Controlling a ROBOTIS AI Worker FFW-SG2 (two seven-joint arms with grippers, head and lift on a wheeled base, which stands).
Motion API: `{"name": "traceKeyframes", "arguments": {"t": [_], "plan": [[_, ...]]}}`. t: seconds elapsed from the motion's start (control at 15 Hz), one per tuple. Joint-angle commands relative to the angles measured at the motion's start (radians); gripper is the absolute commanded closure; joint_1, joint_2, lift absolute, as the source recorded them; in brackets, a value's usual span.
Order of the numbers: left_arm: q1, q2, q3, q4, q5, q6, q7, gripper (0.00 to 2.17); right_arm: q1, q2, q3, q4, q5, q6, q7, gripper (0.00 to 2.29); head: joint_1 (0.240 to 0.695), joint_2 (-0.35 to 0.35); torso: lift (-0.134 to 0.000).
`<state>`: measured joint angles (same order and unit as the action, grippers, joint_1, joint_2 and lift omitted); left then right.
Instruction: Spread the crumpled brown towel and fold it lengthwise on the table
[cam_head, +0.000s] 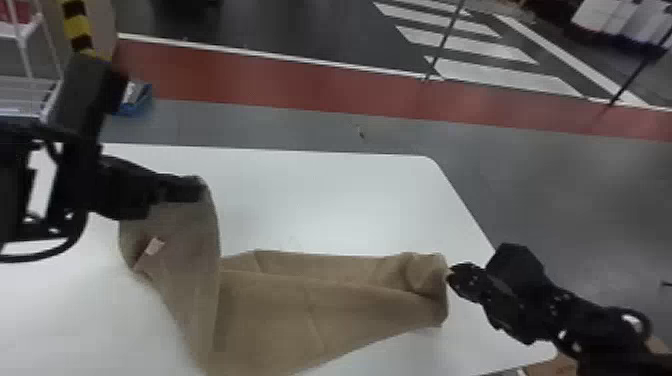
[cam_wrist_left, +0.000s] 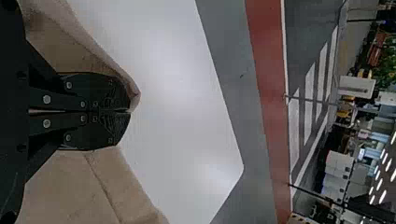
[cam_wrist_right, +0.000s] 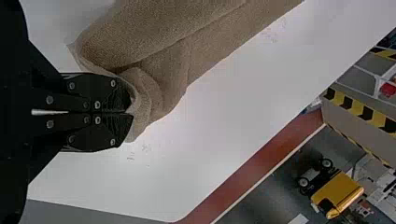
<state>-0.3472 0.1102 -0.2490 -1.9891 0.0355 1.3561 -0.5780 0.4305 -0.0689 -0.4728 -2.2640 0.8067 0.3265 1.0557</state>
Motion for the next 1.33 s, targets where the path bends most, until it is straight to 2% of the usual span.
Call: {"name": "traceKeyframes", "arguments": {"t": [0.0,0.07,0.13,0.2,0.47,0.53,0.6,0.67,0.87,1.0,1.13,1.27], "plan": [[-0.075,-0.018,-0.076,0.21,-0.043,-0.151,0.021,1.83,0.001,0.0,0.003,0.014,0.0,-0.02,0.0,1.47,0.695,-0.35,-0.123],[-0.082,-0.023,-0.081,0.26,-0.051,-0.172,0.027,1.34,0.001,-0.002,0.005,0.017,0.0,-0.023,0.0,1.47,0.695,-0.35,-0.123],[-0.076,-0.023,-0.081,0.262,-0.051,-0.182,0.032,0.4,-0.003,-0.003,0.006,0.023,-0.001,-0.033,0.0,1.47,0.695,-0.35,-0.123],[-0.062,-0.021,-0.081,0.262,-0.052,-0.182,0.033,0.0,-0.013,-0.006,0.008,0.037,0.0,-0.036,0.0,1.47,0.695,-0.35,-0.123],[0.014,-0.004,-0.041,0.184,-0.126,-0.16,0.009,0.03,-0.039,-0.015,0.019,0.075,0.0,-0.042,0.0,1.47,0.695,-0.35,-0.123],[0.065,0.005,-0.016,0.139,-0.16,-0.182,0.003,0.04,-0.044,-0.02,0.023,0.081,0.0,-0.045,0.0,1.47,0.695,-0.35,-0.123],[0.119,0.031,0.0,0.096,-0.189,-0.24,-0.025,0.09,-0.049,-0.025,0.029,0.086,-0.001,-0.045,-0.002,1.47,0.695,-0.35,-0.123],[0.171,0.06,0.023,0.05,-0.193,-0.249,-0.029,0.13,-0.055,-0.028,0.033,0.093,-0.001,-0.045,-0.002,1.47,0.695,-0.35,-0.123],[0.272,0.082,0.08,-0.008,-0.183,-0.249,-0.103,0.24,-0.073,-0.031,0.043,0.101,-0.001,-0.042,-0.002,1.47,0.695,-0.328,-0.123],[0.272,0.082,0.088,0.032,-0.18,-0.255,-0.1,0.24,-0.072,-0.031,0.054,0.098,0.0,-0.042,-0.002,1.47,0.695,-0.319,-0.123],[0.257,0.072,0.089,0.095,-0.158,-0.326,-0.091,0.24,-0.07,-0.029,0.062,0.096,0.006,-0.042,0.0,1.47,0.695,-0.307,-0.123],[0.246,0.068,0.086,0.101,-0.149,-0.326,-0.082,0.24,-0.064,-0.031,0.063,0.09,0.009,-0.039,0.0,1.47,0.695,-0.296,-0.123]]}}
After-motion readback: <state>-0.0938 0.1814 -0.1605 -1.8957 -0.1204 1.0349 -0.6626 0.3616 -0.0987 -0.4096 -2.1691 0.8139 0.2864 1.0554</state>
